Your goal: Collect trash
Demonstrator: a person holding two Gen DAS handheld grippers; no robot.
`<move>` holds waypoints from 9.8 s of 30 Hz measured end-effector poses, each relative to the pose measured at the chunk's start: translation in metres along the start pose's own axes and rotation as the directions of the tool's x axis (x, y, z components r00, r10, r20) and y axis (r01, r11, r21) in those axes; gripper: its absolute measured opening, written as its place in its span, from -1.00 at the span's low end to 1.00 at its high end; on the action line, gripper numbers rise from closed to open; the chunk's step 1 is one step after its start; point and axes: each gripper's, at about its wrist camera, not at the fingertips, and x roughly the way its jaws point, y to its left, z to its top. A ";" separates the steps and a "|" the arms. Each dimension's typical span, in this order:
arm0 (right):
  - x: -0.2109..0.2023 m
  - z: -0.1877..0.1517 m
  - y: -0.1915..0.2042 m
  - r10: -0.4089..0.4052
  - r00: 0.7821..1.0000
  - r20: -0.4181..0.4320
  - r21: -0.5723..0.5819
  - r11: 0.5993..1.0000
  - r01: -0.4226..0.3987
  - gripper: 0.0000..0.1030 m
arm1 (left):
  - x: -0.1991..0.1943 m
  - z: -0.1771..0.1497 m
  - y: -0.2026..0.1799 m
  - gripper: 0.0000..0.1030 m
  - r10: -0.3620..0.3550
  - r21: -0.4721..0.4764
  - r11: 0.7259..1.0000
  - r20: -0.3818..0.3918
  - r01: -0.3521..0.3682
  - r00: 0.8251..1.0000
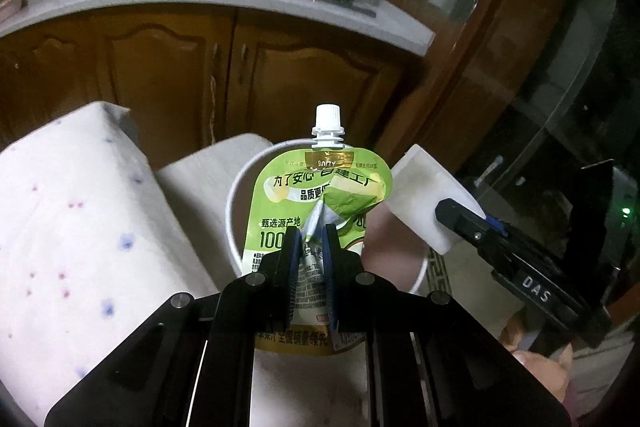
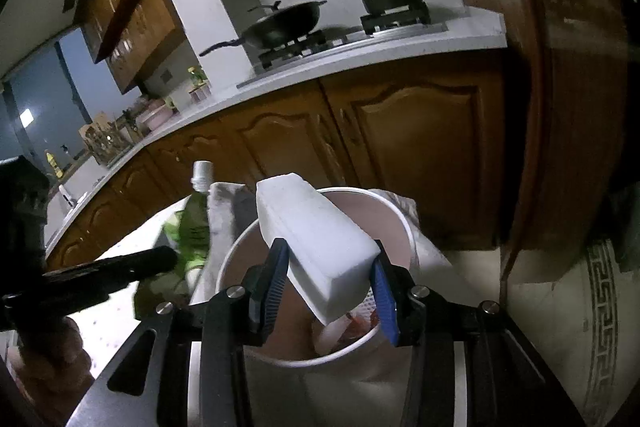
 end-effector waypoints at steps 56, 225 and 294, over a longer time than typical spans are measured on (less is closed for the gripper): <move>-0.014 -0.072 0.140 0.301 0.948 -0.102 -0.037 0.951 -0.306 0.83 | -0.203 -0.169 0.139 0.61 0.288 -0.321 0.920 0.172 -0.223 0.942; -0.034 0.015 0.010 -0.022 0.998 0.051 -0.033 0.999 0.024 -0.71 | -0.071 -0.028 -0.011 -0.11 0.061 0.044 0.997 0.127 -0.068 0.990; -0.004 -0.005 0.008 0.057 0.998 0.016 0.040 0.998 -0.057 0.48 | -0.041 -0.038 0.028 0.55 0.098 -0.061 0.994 0.056 -0.095 0.994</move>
